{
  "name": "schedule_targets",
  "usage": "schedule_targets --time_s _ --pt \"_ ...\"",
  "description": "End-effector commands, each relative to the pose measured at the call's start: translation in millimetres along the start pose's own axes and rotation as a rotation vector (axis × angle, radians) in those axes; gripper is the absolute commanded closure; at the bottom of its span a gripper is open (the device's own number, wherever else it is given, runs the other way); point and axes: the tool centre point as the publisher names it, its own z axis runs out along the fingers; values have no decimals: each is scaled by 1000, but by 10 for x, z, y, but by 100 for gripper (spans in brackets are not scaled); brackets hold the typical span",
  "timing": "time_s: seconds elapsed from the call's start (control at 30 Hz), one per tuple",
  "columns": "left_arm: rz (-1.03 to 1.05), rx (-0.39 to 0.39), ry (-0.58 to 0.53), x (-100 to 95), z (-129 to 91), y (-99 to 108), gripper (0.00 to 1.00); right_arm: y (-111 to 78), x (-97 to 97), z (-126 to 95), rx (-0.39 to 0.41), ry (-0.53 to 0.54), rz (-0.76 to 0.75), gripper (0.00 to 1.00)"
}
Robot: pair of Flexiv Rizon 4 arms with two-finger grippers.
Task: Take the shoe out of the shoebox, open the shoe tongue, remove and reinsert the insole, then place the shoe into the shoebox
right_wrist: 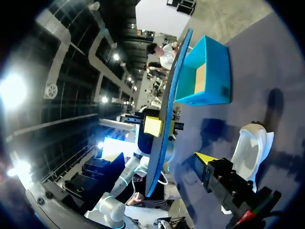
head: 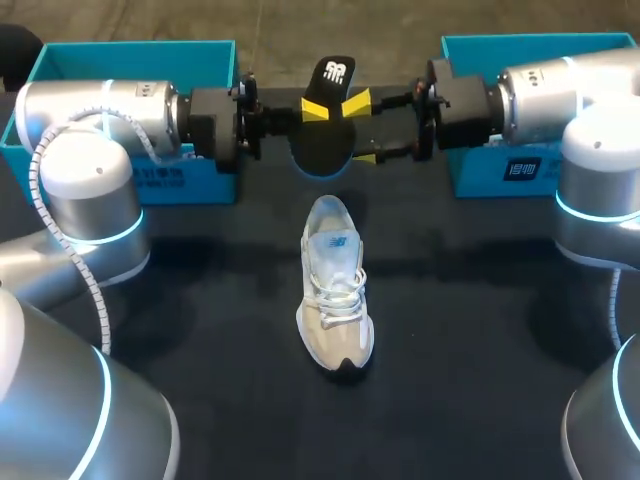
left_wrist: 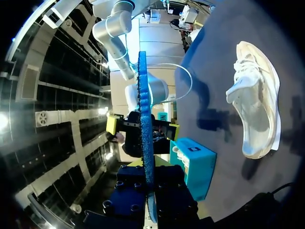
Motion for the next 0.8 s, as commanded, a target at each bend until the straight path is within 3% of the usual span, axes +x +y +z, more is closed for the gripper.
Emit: schedule_targets --time_s 0.03,0.07,0.4,0.8 --pt "7 4 -2 8 39 25 100 66 -42 84 16 6 3 36" --pt "7 4 -3 9 45 26 100 67 -47 95 21 7 5 49" --pt "15 -3 -18 23 112 16 100 73 -67 190 35 16 19 54" --pt "27 -24 -33 23 124 61 100 77 -72 270 39 39 14 71"
